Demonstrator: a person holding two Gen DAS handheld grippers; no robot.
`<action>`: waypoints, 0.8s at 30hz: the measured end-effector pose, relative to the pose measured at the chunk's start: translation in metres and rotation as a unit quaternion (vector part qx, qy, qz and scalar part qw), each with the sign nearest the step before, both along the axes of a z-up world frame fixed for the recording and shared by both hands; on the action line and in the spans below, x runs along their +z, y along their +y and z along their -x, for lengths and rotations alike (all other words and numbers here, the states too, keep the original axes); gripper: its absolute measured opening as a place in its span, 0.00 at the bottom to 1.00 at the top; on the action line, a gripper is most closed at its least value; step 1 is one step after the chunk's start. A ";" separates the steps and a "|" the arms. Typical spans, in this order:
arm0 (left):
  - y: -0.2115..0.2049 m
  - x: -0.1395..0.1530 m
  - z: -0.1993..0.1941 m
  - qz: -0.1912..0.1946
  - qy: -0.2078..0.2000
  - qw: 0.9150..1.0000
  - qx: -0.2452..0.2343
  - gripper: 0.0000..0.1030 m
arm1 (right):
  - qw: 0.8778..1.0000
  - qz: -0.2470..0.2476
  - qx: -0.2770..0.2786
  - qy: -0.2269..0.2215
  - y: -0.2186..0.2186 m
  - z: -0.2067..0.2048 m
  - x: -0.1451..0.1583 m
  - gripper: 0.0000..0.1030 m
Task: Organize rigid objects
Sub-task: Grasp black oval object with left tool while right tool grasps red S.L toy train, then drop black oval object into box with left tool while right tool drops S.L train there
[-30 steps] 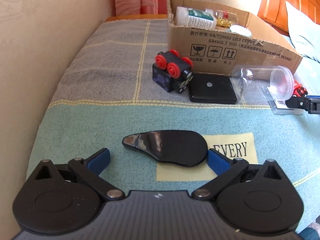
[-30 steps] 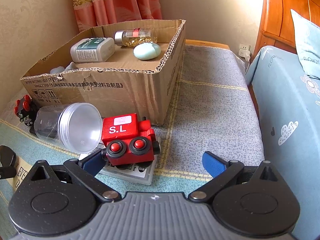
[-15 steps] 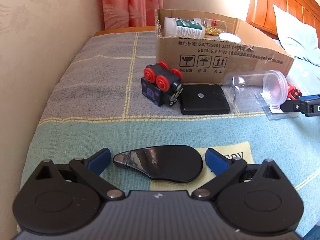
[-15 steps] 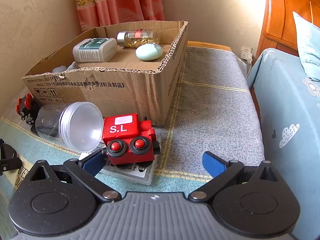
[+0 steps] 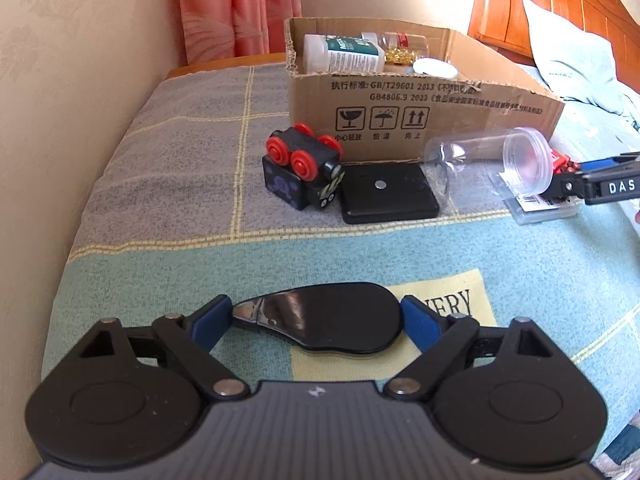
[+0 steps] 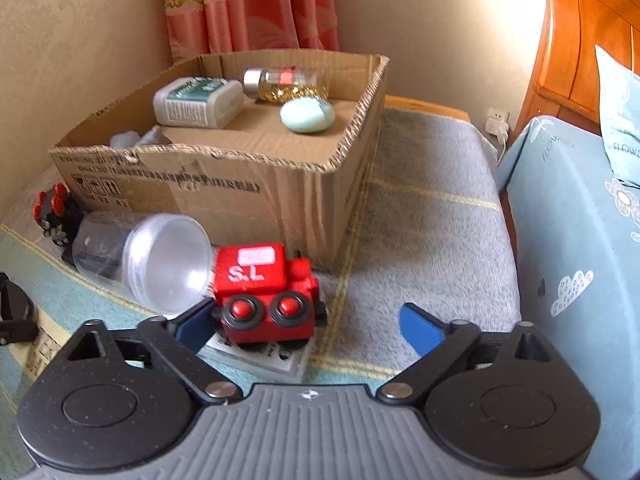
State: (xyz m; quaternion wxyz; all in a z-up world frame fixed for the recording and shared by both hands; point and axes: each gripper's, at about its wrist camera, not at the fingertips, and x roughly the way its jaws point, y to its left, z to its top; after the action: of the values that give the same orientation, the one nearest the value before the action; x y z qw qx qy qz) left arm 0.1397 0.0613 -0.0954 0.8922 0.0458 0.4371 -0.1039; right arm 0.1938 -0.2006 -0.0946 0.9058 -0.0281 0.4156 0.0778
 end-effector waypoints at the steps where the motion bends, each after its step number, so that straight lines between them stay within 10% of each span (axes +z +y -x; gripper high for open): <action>1: 0.000 0.000 0.000 0.000 0.000 1.000 0.000 0.87 | 1.000 -0.002 0.003 -0.001 0.001 -0.001 0.001 0.86; 14: 0.001 0.000 0.000 0.001 -0.002 1.000 0.001 0.87 | 0.999 0.015 0.040 -0.014 0.019 -0.005 0.003 0.59; 24: -0.001 0.003 0.002 0.000 0.006 1.000 -0.011 0.87 | 0.998 0.015 0.051 -0.015 0.020 0.002 0.012 0.59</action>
State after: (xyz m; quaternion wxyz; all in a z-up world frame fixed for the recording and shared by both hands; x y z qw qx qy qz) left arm 0.1374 0.0598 -0.0921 0.8883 0.0495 0.4421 -0.1143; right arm 0.1916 -0.1809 -0.0831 0.9065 -0.0639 0.4008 0.1168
